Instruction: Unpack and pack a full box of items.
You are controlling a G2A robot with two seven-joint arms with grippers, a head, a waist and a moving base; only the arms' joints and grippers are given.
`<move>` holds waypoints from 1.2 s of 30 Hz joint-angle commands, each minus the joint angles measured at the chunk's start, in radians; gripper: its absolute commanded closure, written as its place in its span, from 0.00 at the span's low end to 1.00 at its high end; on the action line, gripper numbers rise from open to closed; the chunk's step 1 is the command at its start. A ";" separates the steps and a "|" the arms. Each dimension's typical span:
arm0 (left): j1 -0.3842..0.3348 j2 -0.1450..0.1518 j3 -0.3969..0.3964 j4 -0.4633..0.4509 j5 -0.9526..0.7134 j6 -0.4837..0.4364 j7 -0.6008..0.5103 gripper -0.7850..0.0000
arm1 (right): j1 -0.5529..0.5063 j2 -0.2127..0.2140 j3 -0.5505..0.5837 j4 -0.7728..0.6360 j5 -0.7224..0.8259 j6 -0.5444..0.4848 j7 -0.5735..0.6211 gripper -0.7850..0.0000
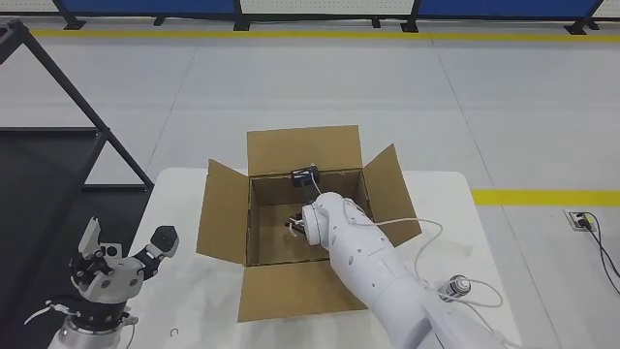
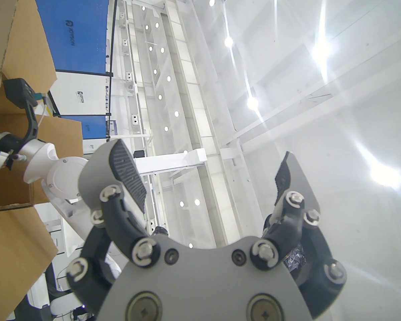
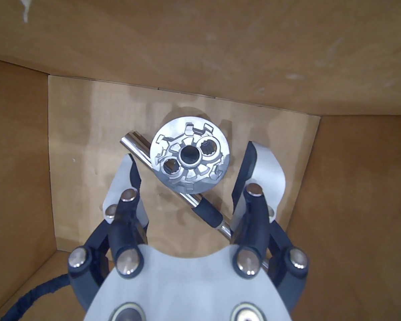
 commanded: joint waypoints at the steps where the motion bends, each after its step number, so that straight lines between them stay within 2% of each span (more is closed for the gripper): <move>1: 0.000 0.000 0.000 0.000 0.000 0.000 0.000 0.00 | -0.003 -0.001 0.003 0.000 0.001 0.003 -0.012 0.26; 4: 0.000 0.000 0.000 0.000 0.000 0.000 0.000 0.00 | -0.008 -0.002 0.010 0.002 0.005 0.000 -0.033 0.27; 5: 0.000 0.000 0.000 0.000 0.000 0.000 0.000 0.00 | -0.009 -0.002 0.012 0.003 0.006 0.001 -0.039 0.33; 6: 0.000 0.000 0.000 0.000 0.000 0.000 0.000 0.00 | -0.011 -0.003 0.014 0.005 0.006 0.002 -0.043 0.50; 9: 0.000 0.000 0.000 0.000 0.000 0.000 0.000 0.00 | -0.012 -0.003 0.019 0.008 0.009 -0.001 -0.045 0.63; 11: 0.000 0.000 0.000 0.000 0.000 0.000 0.000 0.00 | -0.011 -0.003 0.021 0.009 0.006 -0.001 -0.045 0.81; 14: 0.000 0.000 0.000 0.000 0.000 0.000 0.000 0.00 | -0.011 -0.003 0.025 0.010 0.004 0.001 -0.047 1.00; 25: 0.000 0.000 0.000 0.000 0.000 0.000 0.000 0.00 | -0.009 0.001 0.043 -0.002 -0.002 0.005 -0.095 1.00; 36: 0.000 0.000 0.000 0.000 0.000 0.000 0.000 0.00 | -0.005 0.025 0.073 -0.006 0.010 -0.117 -0.128 1.00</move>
